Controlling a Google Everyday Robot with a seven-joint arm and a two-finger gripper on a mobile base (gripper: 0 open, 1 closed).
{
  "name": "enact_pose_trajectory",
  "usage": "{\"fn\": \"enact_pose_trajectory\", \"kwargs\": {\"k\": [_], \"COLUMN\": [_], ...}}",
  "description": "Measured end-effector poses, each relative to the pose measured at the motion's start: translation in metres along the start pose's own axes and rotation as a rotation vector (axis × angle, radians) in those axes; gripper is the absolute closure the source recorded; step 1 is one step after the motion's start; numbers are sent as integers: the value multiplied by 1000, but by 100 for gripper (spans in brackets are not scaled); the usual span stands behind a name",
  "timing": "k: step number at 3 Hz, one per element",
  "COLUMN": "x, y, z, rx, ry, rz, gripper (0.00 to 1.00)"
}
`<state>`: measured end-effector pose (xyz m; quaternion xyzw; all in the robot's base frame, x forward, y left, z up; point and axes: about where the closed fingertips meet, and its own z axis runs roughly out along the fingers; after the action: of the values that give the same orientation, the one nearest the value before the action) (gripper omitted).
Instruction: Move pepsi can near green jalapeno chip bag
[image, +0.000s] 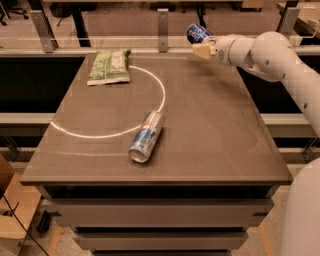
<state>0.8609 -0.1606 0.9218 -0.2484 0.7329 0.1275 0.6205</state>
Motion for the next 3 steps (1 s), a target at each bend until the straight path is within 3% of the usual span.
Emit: {"fn": "enact_pose_trajectory", "kwargs": {"k": [1, 2, 3], "x": [-6, -6, -10], "y": [17, 17, 46], "z": [9, 9, 16], "rx": [-30, -30, -96], "ry": [-18, -18, -11], "rz": [-23, -23, -71], "gripper": [100, 100, 100]}}
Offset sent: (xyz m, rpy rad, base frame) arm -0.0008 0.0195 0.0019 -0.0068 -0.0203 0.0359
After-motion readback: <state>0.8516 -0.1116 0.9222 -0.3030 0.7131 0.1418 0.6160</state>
